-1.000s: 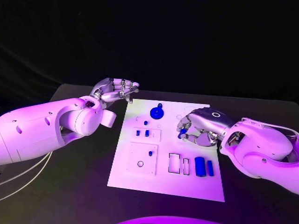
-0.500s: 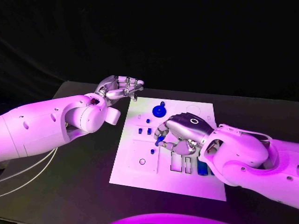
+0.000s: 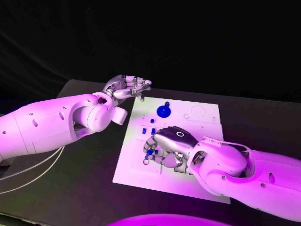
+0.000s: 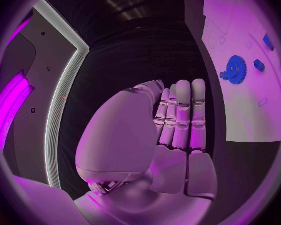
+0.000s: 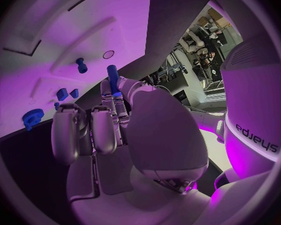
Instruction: Assemble the parts on the task board
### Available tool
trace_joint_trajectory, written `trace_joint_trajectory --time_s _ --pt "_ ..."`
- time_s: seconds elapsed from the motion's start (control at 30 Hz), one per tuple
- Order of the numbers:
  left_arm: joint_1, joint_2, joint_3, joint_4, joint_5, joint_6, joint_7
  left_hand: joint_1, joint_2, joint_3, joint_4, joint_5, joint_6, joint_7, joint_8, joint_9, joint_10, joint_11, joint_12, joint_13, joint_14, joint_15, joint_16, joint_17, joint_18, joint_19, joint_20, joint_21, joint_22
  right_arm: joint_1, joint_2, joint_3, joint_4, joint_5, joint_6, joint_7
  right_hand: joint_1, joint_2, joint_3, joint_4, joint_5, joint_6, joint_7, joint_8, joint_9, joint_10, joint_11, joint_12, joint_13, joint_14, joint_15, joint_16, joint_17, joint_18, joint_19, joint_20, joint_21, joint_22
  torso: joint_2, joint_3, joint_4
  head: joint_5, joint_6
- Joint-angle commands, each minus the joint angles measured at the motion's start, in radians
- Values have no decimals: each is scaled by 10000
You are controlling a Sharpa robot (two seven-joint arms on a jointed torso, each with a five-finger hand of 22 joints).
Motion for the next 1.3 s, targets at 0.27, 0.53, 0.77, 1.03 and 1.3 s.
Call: trace_joint_trajectory --time_s 0.27,0.53,0.77,1.03,1.3 --pt "11 55 7 32 37 156 25 -45 -18 58 7 -30 -85 -7 -34 -2 -48 43 40 10 78 18 -59 -11 64 55 -20 -55 -11 -142 311 -55 -447 9 357 271 -10 -7 54 -25 65 -52 37 34 20 103 -128 -40 18 271 -7 45 -8 -151 266 -25 -78 1835 2 15 -5 91 -43" --pt "12 65 7 28 36 161 17 -45 -18 58 7 -30 -85 -7 -34 -2 -48 43 40 10 78 18 -59 -11 64 55 -20 -55 -11 -217 398 -67 -530 10 443 279 -17 -9 69 -39 69 -58 40 35 23 98 -126 -41 18 269 -6 41 -19 -151 266 -24 -78 1836 -1 13 -6 113 -76" --pt "12 67 7 27 36 163 9 -45 -18 58 7 -30 -85 -7 -34 -2 -48 43 40 10 78 18 -59 -11 64 55 -20 -55 -11 -238 445 -80 -655 -66 550 222 -25 -13 86 -56 72 -62 41 39 27 96 -124 -40 18 268 -5 41 -20 -153 269 -22 -68 1840 -2 12 -21 133 -77" --pt "12 63 7 25 33 170 -3 -45 -18 58 7 -30 -85 -7 -34 -2 -48 43 40 10 78 18 -59 -11 64 55 -20 -55 -11 -242 453 -86 -721 -301 644 40 -25 -13 86 -56 72 -62 41 39 27 96 -124 -40 18 268 -5 41 -20 -153 269 -22 -68 1840 1 19 -6 120 -70" --pt "13 49 7 29 32 168 -11 -45 -18 58 7 -30 -85 -7 -34 -2 -48 43 40 10 78 18 -59 -11 64 55 -20 -55 -11 -243 529 -95 -739 -541 900 -104 -79 -57 115 -102 64 -72 49 53 41 92 -118 -34 22 265 2 39 -34 -148 259 -16 -93 1836 9 15 -16 121 -64"
